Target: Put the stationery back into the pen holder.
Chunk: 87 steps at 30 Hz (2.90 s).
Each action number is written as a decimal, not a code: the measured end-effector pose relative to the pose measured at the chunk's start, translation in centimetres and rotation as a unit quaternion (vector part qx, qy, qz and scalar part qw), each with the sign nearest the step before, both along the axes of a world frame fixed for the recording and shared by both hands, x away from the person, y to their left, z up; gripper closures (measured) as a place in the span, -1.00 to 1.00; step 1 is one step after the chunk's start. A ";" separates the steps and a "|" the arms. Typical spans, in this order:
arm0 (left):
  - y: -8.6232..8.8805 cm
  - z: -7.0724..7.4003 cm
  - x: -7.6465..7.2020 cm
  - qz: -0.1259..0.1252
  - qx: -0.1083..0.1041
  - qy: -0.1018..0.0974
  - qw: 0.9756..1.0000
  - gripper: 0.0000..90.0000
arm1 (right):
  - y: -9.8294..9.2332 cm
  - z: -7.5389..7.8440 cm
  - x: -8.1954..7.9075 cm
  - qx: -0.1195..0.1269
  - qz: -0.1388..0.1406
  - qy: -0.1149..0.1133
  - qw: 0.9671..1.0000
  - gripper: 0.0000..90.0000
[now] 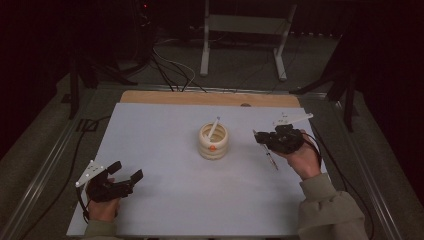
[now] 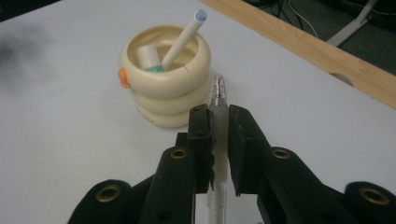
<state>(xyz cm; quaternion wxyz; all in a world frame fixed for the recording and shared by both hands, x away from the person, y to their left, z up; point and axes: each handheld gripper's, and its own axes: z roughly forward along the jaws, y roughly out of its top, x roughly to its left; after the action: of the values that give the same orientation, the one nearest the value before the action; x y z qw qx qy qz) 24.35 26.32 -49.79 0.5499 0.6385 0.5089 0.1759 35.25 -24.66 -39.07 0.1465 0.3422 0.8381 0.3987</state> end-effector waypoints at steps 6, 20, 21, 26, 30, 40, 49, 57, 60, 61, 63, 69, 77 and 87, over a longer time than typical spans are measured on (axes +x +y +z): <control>0.0 0.0 0.0 0.000 0.000 0.000 1.000 -0.99 | 0.1 0.4 0.1 0.005 -0.004 -0.004 1.000 0.80; 0.0 0.0 0.0 -0.001 0.002 0.001 1.000 -0.99 | 0.5 1.9 0.4 0.018 -0.007 -0.019 1.000 0.80; 0.0 0.0 0.0 -0.001 0.002 0.001 1.000 -0.99 | 0.5 1.9 0.4 0.018 -0.007 -0.020 1.000 0.80; 0.0 -0.1 0.1 -0.001 0.001 0.001 1.000 -0.99 | 0.7 2.2 0.6 0.022 -0.010 -0.022 0.999 0.80; 0.0 -0.1 0.1 -0.001 0.002 0.001 1.000 -0.99 | 0.8 2.4 0.7 0.024 -0.011 -0.025 0.999 0.80; 0.0 0.0 0.0 -0.001 0.001 0.000 1.000 -0.99 | 1.3 3.0 1.1 0.030 -0.013 -0.031 0.999 0.80; 0.0 0.0 0.0 -0.001 0.001 0.000 1.000 -0.99 | 1.7 3.4 1.5 0.038 -0.017 -0.037 0.998 0.80; 0.1 0.0 0.0 -0.001 0.000 0.001 1.000 -0.99 | 2.3 3.8 1.9 0.048 -0.018 -0.041 0.998 0.80; 0.1 0.0 0.0 -0.001 -0.001 0.001 1.000 -0.99 | 2.5 4.0 2.0 0.052 -0.019 -0.044 0.998 0.80; 0.1 0.0 0.0 -0.001 0.000 0.001 1.000 -0.99 | 2.6 4.0 2.0 0.053 -0.019 -0.044 0.997 0.80; 0.1 0.0 0.0 -0.001 -0.001 0.001 1.000 -0.99 | 2.7 4.2 2.1 0.056 -0.019 -0.045 0.997 0.80; 0.0 0.0 0.0 -0.002 0.000 0.001 1.000 -0.99 | 2.9 4.3 2.2 0.063 -0.023 -0.051 0.996 0.80; 0.0 0.0 0.1 -0.001 -0.001 0.001 1.000 -0.99 | 3.2 4.5 2.7 0.079 -0.032 -0.056 0.995 0.80; 0.1 0.0 0.0 -0.002 0.000 0.001 1.000 -0.99 | 3.9 4.6 3.1 0.089 -0.036 -0.063 0.993 0.80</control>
<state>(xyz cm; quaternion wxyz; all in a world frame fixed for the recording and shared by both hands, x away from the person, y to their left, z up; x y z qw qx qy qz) 24.35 26.39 -49.84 0.5498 0.6397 0.5082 0.1742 38.34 -20.77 -34.42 0.1825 0.3577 0.7756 0.4870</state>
